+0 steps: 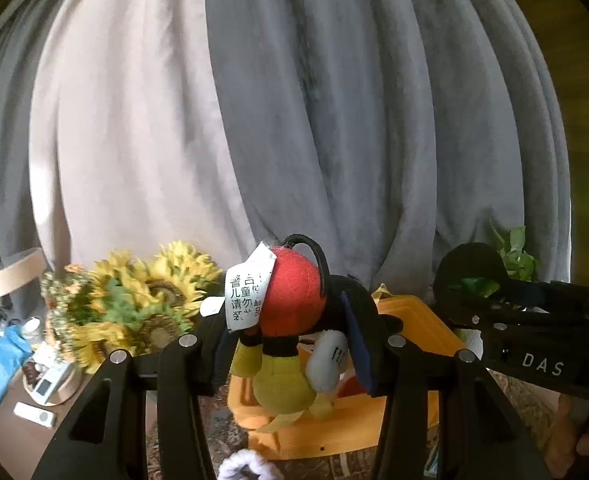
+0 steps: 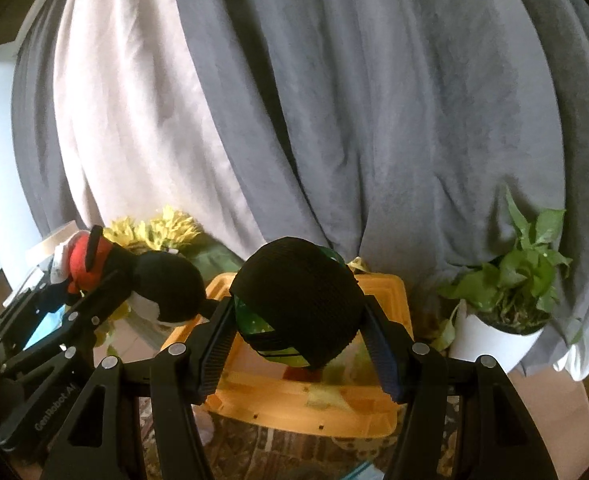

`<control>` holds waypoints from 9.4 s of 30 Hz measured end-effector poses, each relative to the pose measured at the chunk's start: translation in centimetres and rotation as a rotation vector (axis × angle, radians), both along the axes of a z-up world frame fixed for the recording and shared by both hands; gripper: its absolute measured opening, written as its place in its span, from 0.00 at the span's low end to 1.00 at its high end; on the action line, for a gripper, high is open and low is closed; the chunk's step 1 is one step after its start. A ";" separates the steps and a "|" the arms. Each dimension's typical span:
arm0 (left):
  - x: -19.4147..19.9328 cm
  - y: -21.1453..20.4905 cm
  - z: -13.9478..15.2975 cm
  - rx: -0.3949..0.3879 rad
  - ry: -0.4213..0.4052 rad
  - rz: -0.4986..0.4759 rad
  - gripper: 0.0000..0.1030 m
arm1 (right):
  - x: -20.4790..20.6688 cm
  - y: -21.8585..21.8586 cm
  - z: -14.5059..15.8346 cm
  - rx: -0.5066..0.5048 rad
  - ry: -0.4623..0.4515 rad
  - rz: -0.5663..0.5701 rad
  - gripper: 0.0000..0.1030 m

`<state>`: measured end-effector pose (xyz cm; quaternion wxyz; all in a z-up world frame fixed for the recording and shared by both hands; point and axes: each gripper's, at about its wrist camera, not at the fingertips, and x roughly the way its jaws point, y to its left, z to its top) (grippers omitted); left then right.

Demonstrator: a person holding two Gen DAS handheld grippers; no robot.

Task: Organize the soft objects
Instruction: 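Carry the mouse plush over the orange crate and lower it inside, then open both tools and withdraw them from the crate, then approach the yellow toy with left tool while right tool approaches pink sponge, then grasp the yellow fish plush with left tool while right tool grasps pink sponge, then lower fish plush and pink sponge into the orange crate and open both tools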

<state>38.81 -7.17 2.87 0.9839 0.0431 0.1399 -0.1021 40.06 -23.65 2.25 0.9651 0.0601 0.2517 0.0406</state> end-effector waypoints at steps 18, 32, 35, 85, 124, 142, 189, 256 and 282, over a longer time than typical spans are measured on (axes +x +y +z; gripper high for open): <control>10.4 -2.8 -4.5 0.062 0.172 -0.025 0.47 | 10.8 -2.7 -6.4 0.026 0.239 0.015 0.61; 14.5 -4.5 -9.3 0.111 0.337 -0.045 0.56 | 15.1 -3.7 -10.7 0.080 0.401 0.032 0.67; 14.5 -4.9 -9.7 0.121 0.344 -0.048 0.61 | 14.8 -3.8 -10.4 0.074 0.394 0.019 0.67; -6.0 0.9 -2.4 0.042 0.140 -0.014 0.81 | -9.4 -0.5 -2.1 0.028 0.089 -0.226 0.67; -10.2 0.5 -15.1 0.191 0.369 -0.233 0.81 | -16.2 -0.1 -15.4 0.014 0.360 -0.425 0.67; -7.2 -1.2 -21.2 0.188 0.501 -0.269 0.65 | -14.5 -0.5 -19.9 0.046 0.416 -0.412 0.66; -8.8 -0.6 -16.1 0.104 0.449 -0.182 0.29 | -14.4 -0.1 -14.7 0.044 0.309 -0.234 0.41; -0.2 -1.4 -1.8 -0.010 0.088 -0.069 0.29 | -1.6 -0.2 -1.5 0.013 -0.046 -0.055 0.41; 11.1 -4.3 -6.2 0.027 0.276 -0.102 0.30 | 10.0 -2.3 -6.6 0.042 0.178 -0.050 0.41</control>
